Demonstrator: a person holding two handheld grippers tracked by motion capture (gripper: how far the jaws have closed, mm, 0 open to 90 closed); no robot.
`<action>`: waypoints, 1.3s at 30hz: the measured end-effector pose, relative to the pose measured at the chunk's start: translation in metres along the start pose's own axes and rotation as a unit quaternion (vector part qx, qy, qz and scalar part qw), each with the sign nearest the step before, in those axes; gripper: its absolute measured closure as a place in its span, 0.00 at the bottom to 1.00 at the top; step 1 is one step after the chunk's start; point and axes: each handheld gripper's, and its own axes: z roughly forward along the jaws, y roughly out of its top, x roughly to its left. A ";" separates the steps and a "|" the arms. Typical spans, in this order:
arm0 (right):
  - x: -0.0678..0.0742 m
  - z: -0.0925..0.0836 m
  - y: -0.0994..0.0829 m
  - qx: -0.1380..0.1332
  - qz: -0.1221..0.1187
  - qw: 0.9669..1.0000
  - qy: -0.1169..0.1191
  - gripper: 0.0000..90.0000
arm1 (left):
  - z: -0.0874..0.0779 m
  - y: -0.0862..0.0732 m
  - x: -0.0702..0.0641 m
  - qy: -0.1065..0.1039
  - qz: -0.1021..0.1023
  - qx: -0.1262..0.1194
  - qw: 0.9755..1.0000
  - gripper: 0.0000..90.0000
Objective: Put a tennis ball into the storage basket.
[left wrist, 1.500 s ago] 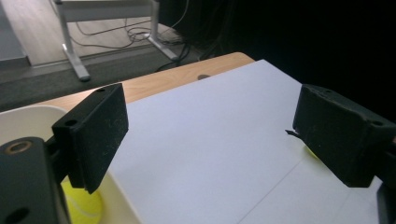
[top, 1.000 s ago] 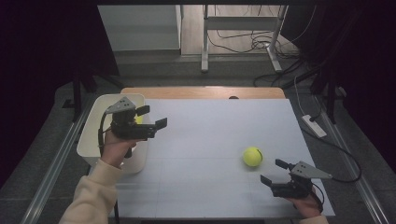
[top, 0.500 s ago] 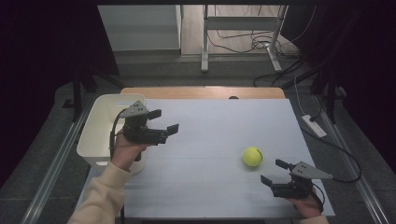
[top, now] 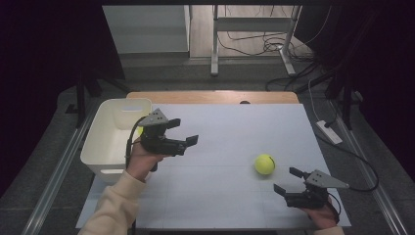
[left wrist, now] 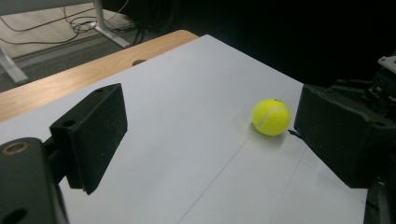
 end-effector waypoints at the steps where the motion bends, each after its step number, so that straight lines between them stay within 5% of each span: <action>1: 0.000 0.000 0.000 0.000 0.002 1.000 0.002 0.11 | 0.001 0.000 -0.001 -0.002 0.001 0.001 1.000 0.12; 39: 0.003 -0.001 0.005 -0.012 -0.005 1.000 0.007 0.11 | 0.071 -0.003 -0.035 -0.046 0.015 0.057 0.997 0.12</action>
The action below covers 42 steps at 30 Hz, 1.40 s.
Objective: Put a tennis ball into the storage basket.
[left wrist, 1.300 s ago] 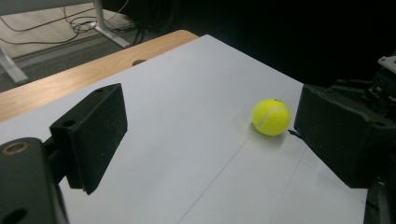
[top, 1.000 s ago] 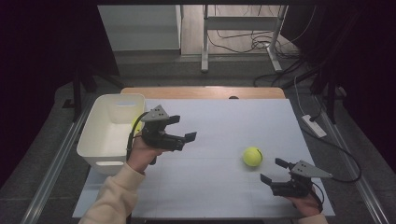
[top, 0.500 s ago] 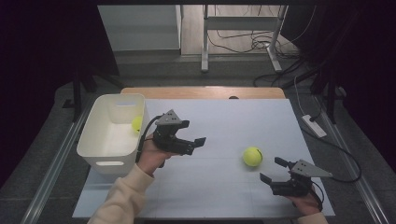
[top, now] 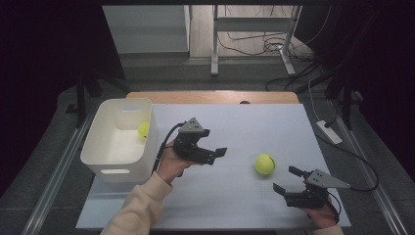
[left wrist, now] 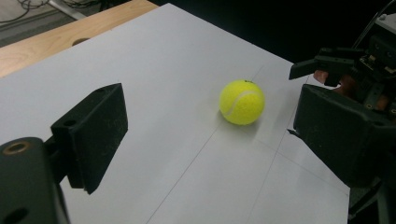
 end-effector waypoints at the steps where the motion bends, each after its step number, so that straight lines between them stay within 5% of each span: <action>1: 0.000 0.000 0.000 0.000 0.000 1.000 0.000 0.11 | 0.003 0.000 0.000 0.000 -0.001 -0.002 1.000 0.12; 16: 0.000 0.003 0.004 -0.014 0.010 1.000 0.018 0.10 | 0.036 -0.004 0.002 -0.008 -0.007 0.014 1.000 0.11; 42: 0.001 -0.001 0.007 -0.026 0.014 0.999 0.015 0.10 | 0.085 -0.011 0.003 -0.032 -0.005 0.022 0.999 0.10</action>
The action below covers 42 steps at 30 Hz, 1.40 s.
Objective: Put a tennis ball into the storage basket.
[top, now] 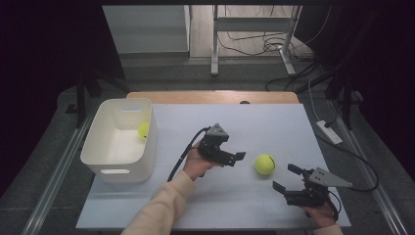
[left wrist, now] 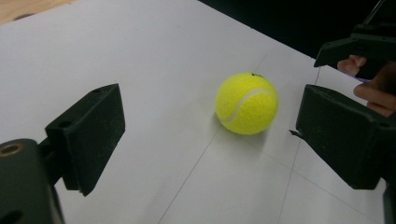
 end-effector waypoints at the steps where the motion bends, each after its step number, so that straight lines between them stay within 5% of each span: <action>1: 0.000 0.000 0.000 0.001 -0.001 1.000 0.000 0.10 | 0.002 0.000 0.000 -0.001 0.001 0.001 1.000 0.10; 23: 0.000 -0.002 -0.001 0.000 0.000 1.000 -0.003 0.10 | 0.040 0.001 -0.007 -0.025 0.005 0.032 0.999 0.10; 42: 0.002 -0.002 0.001 -0.003 -0.001 1.000 -0.003 0.10 | 0.054 0.001 -0.013 -0.033 0.012 0.041 0.999 0.09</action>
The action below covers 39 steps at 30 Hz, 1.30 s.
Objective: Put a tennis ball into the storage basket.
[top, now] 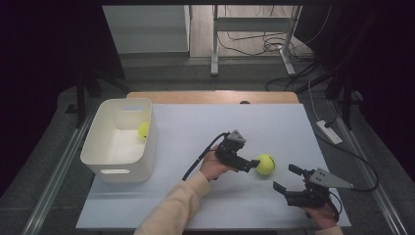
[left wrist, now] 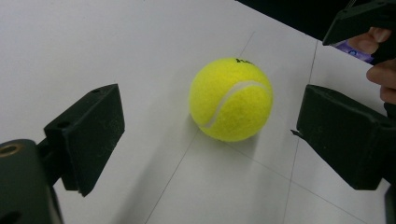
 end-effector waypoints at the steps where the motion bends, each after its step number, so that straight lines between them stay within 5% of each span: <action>1: 0.000 0.000 0.000 -0.001 0.000 1.000 0.000 0.10 | 0.001 0.000 0.000 0.000 -0.002 0.000 1.000 0.09; 39: -0.002 -0.004 0.000 -0.008 0.005 1.000 -0.003 0.10 | 0.046 0.004 -0.012 -0.027 0.005 0.025 0.999 0.10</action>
